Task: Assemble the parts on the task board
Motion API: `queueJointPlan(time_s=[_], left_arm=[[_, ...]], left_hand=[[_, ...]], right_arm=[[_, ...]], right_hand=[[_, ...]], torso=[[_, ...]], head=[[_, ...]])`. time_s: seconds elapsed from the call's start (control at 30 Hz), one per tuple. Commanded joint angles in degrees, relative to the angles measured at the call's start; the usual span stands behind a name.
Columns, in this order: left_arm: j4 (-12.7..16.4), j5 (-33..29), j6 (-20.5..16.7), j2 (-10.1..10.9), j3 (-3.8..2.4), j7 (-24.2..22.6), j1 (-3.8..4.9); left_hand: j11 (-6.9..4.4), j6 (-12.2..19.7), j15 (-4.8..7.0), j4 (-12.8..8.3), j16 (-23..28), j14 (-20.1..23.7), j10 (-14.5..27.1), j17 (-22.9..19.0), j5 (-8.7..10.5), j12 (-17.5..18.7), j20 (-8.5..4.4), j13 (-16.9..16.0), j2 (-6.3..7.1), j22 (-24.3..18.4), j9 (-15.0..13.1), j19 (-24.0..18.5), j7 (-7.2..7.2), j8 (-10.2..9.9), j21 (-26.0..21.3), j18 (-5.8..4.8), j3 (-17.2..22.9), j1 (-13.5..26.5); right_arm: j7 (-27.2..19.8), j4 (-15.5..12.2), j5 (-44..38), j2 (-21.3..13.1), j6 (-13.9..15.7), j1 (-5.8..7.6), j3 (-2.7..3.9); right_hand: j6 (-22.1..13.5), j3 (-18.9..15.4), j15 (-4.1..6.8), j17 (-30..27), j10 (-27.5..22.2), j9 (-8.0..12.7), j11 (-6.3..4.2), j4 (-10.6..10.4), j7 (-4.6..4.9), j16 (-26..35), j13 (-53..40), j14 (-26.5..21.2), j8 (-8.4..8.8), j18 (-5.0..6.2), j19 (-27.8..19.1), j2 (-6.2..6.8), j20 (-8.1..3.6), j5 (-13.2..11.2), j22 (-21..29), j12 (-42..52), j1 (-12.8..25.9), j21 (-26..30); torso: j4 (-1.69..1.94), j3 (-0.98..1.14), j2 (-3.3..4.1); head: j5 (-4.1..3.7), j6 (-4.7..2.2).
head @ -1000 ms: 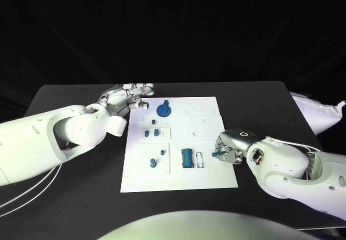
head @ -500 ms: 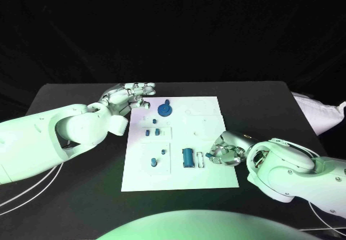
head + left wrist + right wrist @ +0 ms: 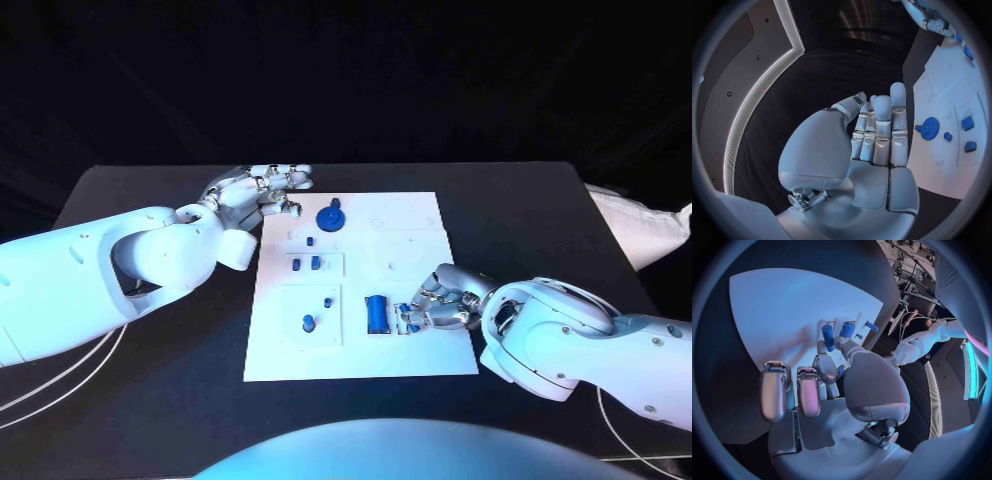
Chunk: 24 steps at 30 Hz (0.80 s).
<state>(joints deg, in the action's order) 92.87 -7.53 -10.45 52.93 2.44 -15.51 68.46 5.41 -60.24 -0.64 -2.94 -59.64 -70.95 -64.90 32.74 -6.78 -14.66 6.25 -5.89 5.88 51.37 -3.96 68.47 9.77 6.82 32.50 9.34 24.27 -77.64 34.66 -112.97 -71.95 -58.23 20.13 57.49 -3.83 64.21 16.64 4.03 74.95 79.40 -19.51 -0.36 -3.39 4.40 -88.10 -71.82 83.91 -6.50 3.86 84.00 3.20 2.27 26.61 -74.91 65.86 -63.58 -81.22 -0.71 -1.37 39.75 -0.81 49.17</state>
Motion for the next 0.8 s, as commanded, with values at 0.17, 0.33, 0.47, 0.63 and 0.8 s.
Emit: queueJointPlan(time_s=[0.17, 0.33, 0.47, 0.63, 0.8], left_arm=[[0.3, 0.4, 1.3, 0.0, -0.04, -0.1, 0.01], [0.3, 0.4, 1.4, 0.0, -0.04, 0.0, 0.01], [0.4, 1.1, 1.4, 0.0, -0.04, 0.0, 0.01], [0.8, 2.6, 2.0, 0.0, -0.04, 0.3, 0.01], [0.8, 3.1, 2.3, -0.1, -0.04, 0.5, 0.01]], left_hand=[[-0.01, 0.5, 0.06, -0.1, 0.2, 0.4, 0.6, -0.2, 0.06, -0.3, 0.07, 0.0, -0.39, -0.1, 0.1, 0.0, 0.03, 0.4, -0.2, 1.11, -0.2, -0.8], [-0.01, 0.5, 0.06, -0.1, 0.2, 0.4, 0.6, -0.2, 0.06, -0.3, 0.07, 0.0, -0.39, -0.1, 0.1, 0.0, 0.03, 0.4, -0.2, 1.11, -0.2, -0.8], [-0.01, 0.5, 0.06, -0.1, 0.2, 0.4, 0.6, -0.3, 0.06, -0.4, 0.06, 0.0, -0.43, -0.1, 0.1, 0.0, 0.03, 0.4, -0.2, 1.11, -0.2, -0.8], [0.02, 0.6, 0.05, -0.1, 0.2, 0.5, 0.7, -0.4, 0.06, -0.4, 0.07, 0.0, -0.45, -0.1, 0.1, 0.0, 0.06, 0.4, -0.3, 1.11, -0.2, -0.8], [0.04, 0.6, 0.04, -0.1, 0.3, 0.5, 0.7, -0.5, 0.06, -0.4, 0.07, 0.0, -0.46, -0.1, 0.1, -0.1, 0.08, 0.4, -0.3, 1.11, -0.2, -0.8]], right_arm=[[0.3, 1.1, 1.8, 0.9, -0.8, -0.09, -0.02], [0.3, 1.6, 1.4, 1.3, -1.4, -0.1, -0.02], [0.4, 1.9, 0.9, 1.6, -2.2, -0.1, -0.03], [0.4, 2.0, 0.7, 1.8, -3.0, -0.1, -0.03], [0.3, 1.9, 0.6, 2.1, -3.6, -0.11, -0.04]], right_hand=[[1.0, -0.9, 0.27, 11.8, 0.9, -0.3, -0.04, -1.7, -0.27, 0.0, -0.6, 5.4, -0.58, -0.85, 1.3, -0.25, -0.61, -1.1, -1.3, 0.9, 2.1, -0.4], [1.1, -0.9, 0.31, 11.7, 1.0, -0.4, -0.1, -1.8, -0.35, 0.1, -0.6, 5.4, -0.65, -0.85, 1.3, -0.38, -0.64, -1.1, -1.3, 1.0, 2.1, -0.4], [1.3, -1.0, 0.4, 11.7, 1.1, -0.5, -0.2, -1.9, -0.45, 0.2, -0.7, 5.4, -0.75, -0.84, 1.3, -0.49, -0.7, -1.5, -1.3, 1.1, 2.1, -0.4], [1.4, -1.4, 0.51, 11.6, 1.4, -0.7, -0.3, -2.1, -0.58, 0.2, -0.9, 5.4, -0.88, -0.83, 1.3, -0.62, -0.8, -2.4, -1.2, 1.4, 2.2, -0.3], [1.5, -1.7, 0.58, 11.6, 1.6, -0.8, -0.39, -2.0, -0.67, 0.2, -1.1, 5.4, -0.98, -0.83, 1.3, -0.48, -0.88, -3.2, -1.2, 1.6, 2.0, -0.3]], torso=[[-0.06, 0.0, -0.01], [-0.11, 0.07, 0.03], [-0.03, 0.06, 0.0], [-0.08, 0.04, 0.02], [-0.11, 0.08, 0.01]], head=[[0.17, 0.03], [0.27, -0.05], [0.19, 0.02], [0.33, 0.11], [0.34, 0.14]])
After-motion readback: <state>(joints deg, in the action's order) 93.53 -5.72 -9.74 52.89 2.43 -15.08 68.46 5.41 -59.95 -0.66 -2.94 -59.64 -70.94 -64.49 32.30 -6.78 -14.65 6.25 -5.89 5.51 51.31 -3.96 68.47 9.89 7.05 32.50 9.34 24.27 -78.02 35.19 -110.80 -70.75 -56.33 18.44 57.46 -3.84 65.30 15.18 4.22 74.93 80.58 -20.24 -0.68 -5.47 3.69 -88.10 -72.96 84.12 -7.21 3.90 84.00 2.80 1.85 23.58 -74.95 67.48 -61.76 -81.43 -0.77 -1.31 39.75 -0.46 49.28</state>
